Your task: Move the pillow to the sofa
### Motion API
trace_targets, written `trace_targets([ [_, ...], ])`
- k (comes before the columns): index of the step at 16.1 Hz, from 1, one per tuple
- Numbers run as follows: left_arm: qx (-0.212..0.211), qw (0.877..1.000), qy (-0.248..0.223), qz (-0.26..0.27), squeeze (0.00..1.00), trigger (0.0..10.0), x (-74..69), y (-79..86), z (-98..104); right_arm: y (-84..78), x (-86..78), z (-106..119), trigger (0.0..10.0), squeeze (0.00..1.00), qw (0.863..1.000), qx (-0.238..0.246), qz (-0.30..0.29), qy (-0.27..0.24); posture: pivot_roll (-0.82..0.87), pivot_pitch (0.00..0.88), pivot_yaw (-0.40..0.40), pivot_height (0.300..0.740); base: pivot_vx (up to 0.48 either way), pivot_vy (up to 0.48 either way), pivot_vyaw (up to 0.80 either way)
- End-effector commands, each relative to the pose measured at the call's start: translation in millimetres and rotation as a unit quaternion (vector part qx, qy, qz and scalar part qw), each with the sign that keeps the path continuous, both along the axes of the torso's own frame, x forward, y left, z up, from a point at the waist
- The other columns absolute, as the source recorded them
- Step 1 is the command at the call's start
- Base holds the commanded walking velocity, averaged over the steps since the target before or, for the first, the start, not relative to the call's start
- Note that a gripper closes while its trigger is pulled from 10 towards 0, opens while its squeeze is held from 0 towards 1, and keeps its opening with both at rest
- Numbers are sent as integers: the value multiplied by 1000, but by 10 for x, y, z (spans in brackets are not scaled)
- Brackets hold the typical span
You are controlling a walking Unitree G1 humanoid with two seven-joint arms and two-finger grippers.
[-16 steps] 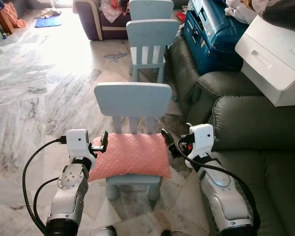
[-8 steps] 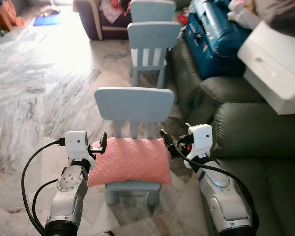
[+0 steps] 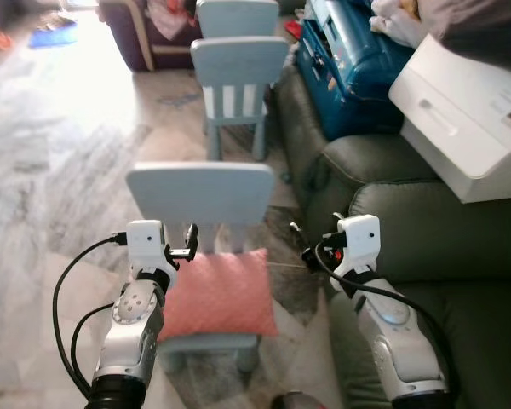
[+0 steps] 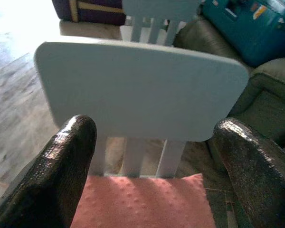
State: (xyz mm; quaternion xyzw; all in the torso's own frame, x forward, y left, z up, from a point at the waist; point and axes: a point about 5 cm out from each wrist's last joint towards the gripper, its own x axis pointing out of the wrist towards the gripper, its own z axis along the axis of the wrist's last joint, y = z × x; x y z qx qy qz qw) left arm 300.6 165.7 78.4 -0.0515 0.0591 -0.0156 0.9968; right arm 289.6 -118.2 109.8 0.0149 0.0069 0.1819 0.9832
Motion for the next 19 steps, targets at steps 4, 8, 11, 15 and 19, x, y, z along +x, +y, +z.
trace_targets([
  [4,8,1000,18,19,0,10000,-53,125,-79,77,-24,-1,10000,0,1000,1,13,1,-119,140,-24,740,0,0,0],
  [8,10,1000,19,23,0,10000,-59,129,-85,84,-22,-2,10000,0,1000,0,15,0,-117,142,-26,740,0,0,0],
  [11,14,999,18,27,0,10000,-59,140,-87,96,-24,-1,10000,0,1000,-2,18,0,-115,137,-27,740,0,0,0],
  [15,17,999,18,30,0,10000,-58,155,-87,107,-21,3,10000,0,1000,-2,19,-2,-112,135,-28,740,0,0,191],
  [19,18,999,21,31,0,10000,-72,165,-97,110,-19,6,10000,0,1000,2,17,-1,-111,137,-26,740,0,0,0],
])
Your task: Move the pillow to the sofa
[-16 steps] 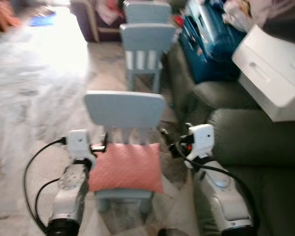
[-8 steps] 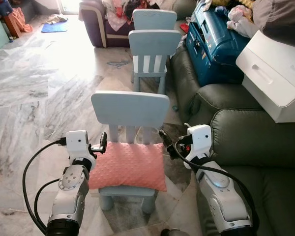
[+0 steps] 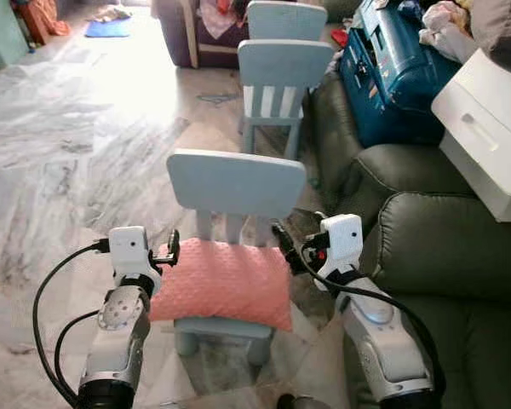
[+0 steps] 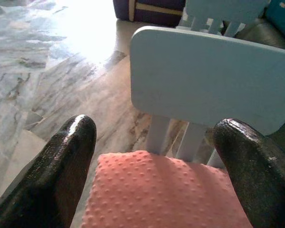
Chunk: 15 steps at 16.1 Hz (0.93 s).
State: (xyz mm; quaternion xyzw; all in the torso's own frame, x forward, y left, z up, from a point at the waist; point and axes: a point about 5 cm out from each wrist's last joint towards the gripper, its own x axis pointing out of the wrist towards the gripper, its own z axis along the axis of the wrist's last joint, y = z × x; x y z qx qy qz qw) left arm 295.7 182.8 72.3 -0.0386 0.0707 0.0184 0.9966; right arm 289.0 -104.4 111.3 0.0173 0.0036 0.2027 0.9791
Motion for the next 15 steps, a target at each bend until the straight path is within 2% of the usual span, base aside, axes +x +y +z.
trace_targets([
  [1,4,1000,9,-2,0,10000,-27,1,-45,-29,-14,-12,10000,0,1000,0,-5,2,-110,139,-24,740,0,0,0],
  [5,27,1000,-6,-3,0,10000,5,85,6,-25,-14,-18,10000,0,1000,5,-8,5,-102,145,-23,740,0,0,0],
  [7,23,1000,-7,-5,0,10000,10,99,21,-7,-9,-25,10000,0,1000,8,-7,6,-94,146,-21,740,0,0,0],
  [15,14,1000,-4,-13,0,10000,-6,49,-4,-25,-3,-20,10000,0,1000,12,-12,7,-102,146,-22,740,0,0,0],
])
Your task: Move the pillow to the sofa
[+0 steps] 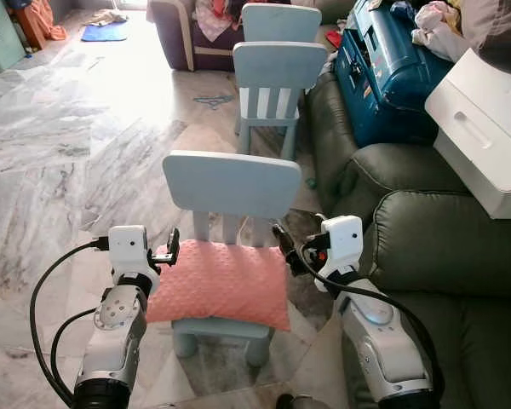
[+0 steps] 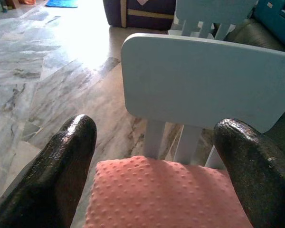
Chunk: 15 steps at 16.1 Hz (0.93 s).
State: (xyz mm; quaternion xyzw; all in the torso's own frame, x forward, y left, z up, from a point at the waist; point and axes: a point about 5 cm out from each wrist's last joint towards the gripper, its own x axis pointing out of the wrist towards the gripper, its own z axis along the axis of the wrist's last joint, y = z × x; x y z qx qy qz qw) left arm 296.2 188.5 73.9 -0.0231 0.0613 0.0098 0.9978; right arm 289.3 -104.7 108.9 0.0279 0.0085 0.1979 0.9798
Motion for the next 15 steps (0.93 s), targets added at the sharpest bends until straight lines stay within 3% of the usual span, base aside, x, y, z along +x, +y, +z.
trace_targets([
  [1,1,1000,9,2,0,10000,-19,7,-32,-24,-7,3,10000,0,1000,4,-8,2,-102,146,-22,740,0,0,0],
  [5,6,1000,15,0,0,10000,-143,71,-91,-65,-37,-30,10000,0,1000,3,-17,7,-96,157,-27,740,0,0,0],
  [9,34,999,-4,-27,0,10000,-285,76,-24,-102,-76,-6,10000,0,1000,11,-27,7,-97,177,-30,740,0,0,0],
  [15,51,997,33,-42,0,10000,-680,226,-124,-254,-393,-196,10000,0,997,1,-46,61,-105,256,-44,740,0,0,0],
])
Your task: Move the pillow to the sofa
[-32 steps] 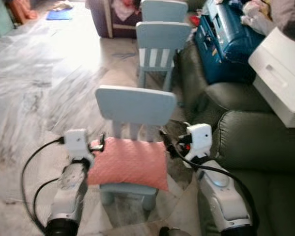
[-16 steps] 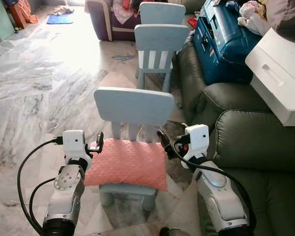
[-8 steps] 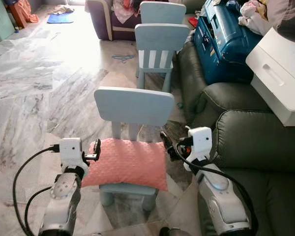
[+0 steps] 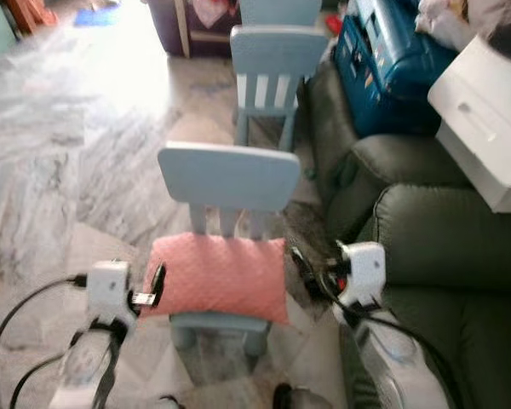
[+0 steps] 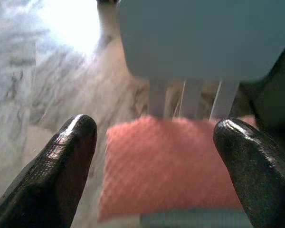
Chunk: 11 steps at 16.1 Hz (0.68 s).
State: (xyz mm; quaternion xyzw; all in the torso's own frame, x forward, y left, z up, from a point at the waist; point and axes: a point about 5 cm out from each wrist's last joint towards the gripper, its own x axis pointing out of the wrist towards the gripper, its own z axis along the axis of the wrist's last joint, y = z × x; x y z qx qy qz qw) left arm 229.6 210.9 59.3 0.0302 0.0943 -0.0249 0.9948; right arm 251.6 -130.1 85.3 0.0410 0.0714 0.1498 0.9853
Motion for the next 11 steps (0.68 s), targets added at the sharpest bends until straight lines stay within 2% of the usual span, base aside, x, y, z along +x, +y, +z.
trace_targets([
  [1,-2,1000,1,-13,0,10000,-74,2,16,-36,-70,12,10000,0,1000,-6,-2,1,-104,267,-47,740,0,0,0],
  [3,-5,1000,5,-16,0,10000,-206,19,42,-170,-213,24,10000,0,1000,-24,-14,-1,-104,274,-48,740,0,0,0],
  [4,-4,1000,9,-16,0,10000,-282,49,71,-292,-294,45,10000,0,999,-34,-27,-2,-104,278,-45,740,0,0,0],
  [5,8,1000,17,-16,0,10000,-401,139,97,-496,-406,72,10000,0,998,-48,-48,2,-110,279,-43,740,0,0,0],
  [7,17,999,28,-18,0,10000,-464,237,89,-656,-482,96,10000,0,996,-64,-60,5,-112,265,-39,740,0,0,0],
  [8,21,999,30,-18,0,10000,-444,270,89,-713,-487,103,10000,0,995,-65,-70,7,-113,253,-37,740,0,0,0],
  [9,20,999,26,-19,0,10000,-399,264,111,-704,-454,126,10000,0,995,-66,-70,1,-114,242,-35,740,0,0,0],
  [11,10,999,21,-30,0,10000,-334,179,140,-614,-352,198,10000,0,996,-54,-65,-14,-111,230,-32,740,0,0,0],
])
